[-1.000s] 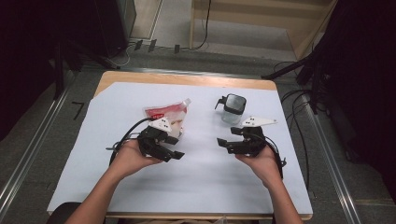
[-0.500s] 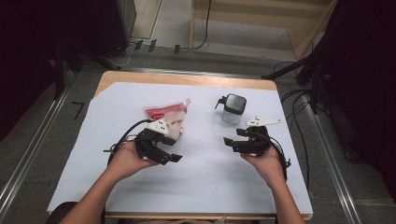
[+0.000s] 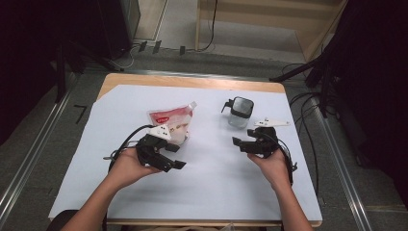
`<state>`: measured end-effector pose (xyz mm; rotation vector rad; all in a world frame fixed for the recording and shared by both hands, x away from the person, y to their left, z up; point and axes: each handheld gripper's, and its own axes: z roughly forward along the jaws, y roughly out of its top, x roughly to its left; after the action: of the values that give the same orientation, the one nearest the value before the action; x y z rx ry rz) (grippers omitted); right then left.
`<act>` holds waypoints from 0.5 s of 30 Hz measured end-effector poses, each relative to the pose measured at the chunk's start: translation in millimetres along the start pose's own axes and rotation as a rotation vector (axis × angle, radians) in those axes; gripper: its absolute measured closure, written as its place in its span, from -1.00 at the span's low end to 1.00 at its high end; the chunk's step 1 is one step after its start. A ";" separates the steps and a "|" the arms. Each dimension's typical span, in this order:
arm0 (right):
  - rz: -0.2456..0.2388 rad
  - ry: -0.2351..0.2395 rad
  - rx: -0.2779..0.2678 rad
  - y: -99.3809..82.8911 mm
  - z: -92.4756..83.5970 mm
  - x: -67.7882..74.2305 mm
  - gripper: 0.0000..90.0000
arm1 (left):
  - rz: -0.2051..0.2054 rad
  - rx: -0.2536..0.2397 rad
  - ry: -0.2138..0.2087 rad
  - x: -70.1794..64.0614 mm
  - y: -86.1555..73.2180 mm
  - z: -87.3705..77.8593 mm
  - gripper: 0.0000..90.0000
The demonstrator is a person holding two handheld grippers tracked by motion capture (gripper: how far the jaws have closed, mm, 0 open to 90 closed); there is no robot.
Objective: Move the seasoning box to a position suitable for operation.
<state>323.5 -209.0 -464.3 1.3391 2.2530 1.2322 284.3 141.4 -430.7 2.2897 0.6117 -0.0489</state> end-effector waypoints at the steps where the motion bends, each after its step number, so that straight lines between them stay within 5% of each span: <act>1: 0.014 -0.011 -0.003 0.8 1.0 -1.2 -0.43 | 0.004 0.009 0.005 -0.5 0.1 -1.3 -0.26; 15: 0.041 -0.099 0.012 6.8 19.6 -15.2 -0.49 | -0.025 -0.012 0.029 -1.1 -5.8 -9.2 -0.19</act>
<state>347.3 -209.2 -474.1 1.4250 2.1790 1.1413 279.4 150.6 -427.7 2.2748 0.6538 -0.0245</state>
